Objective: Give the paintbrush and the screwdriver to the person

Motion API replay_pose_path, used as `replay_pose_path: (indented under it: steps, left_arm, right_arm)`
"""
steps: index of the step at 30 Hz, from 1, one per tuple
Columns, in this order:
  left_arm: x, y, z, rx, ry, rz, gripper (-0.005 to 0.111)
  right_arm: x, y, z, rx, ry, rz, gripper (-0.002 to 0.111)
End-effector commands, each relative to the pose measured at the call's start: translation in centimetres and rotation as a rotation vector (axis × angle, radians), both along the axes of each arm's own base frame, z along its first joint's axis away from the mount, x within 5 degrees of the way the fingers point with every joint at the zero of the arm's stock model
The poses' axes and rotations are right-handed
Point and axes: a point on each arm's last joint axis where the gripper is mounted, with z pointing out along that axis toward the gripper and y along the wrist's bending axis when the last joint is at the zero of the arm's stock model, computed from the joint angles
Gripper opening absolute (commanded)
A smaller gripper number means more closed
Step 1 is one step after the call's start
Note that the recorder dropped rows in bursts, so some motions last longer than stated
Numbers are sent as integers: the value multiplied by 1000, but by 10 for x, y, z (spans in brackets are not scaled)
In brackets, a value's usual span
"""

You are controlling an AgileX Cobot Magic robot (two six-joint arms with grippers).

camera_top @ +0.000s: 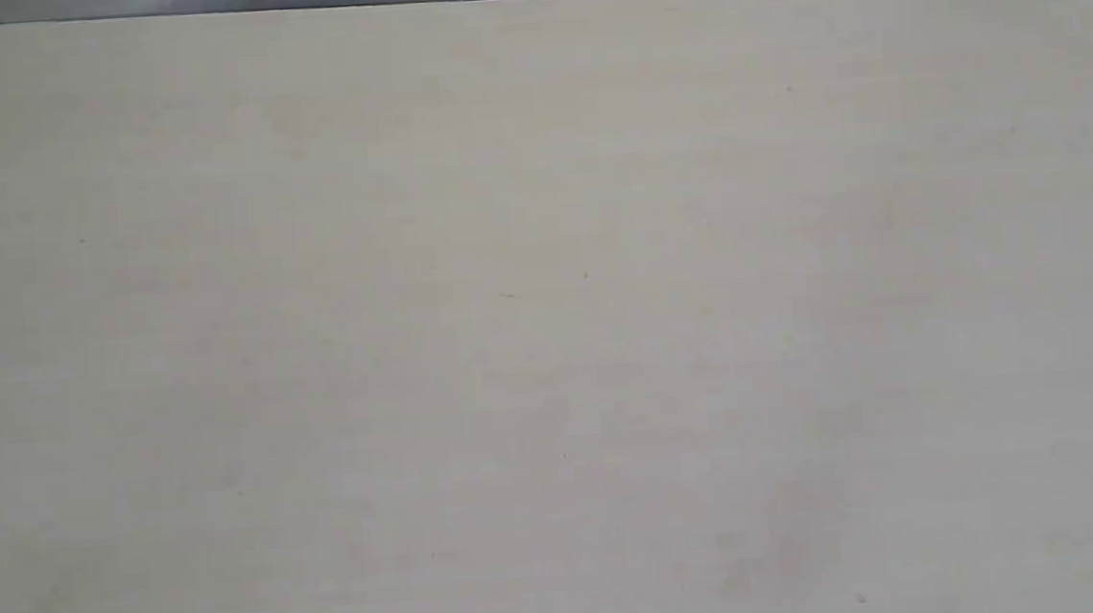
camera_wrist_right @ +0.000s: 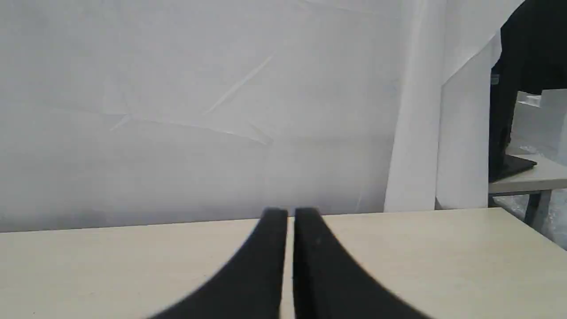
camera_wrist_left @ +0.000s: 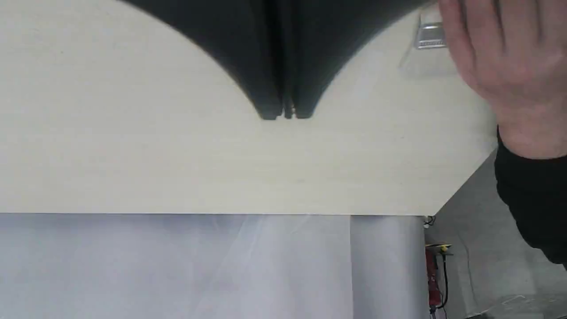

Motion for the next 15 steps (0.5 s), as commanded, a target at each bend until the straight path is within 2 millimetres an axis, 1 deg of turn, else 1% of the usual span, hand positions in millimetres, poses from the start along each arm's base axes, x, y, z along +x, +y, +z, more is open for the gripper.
replay_pose_path:
  steps: [1, 10, 15]
  left_arm:
    - [0, 0, 0, -2, -11, -6, 0]
    - [0, 0, 0, -2, -11, -6, 0]
    - [0, 0, 0, -2, -11, -6, 0]
  right_arm:
    - [-1, -1, -2, 6, 1, -8, 4]
    - [0, -1, -3, 4, 13, -10, 4]
    - [-1, -1, -3, -36, 21, -15, 4]
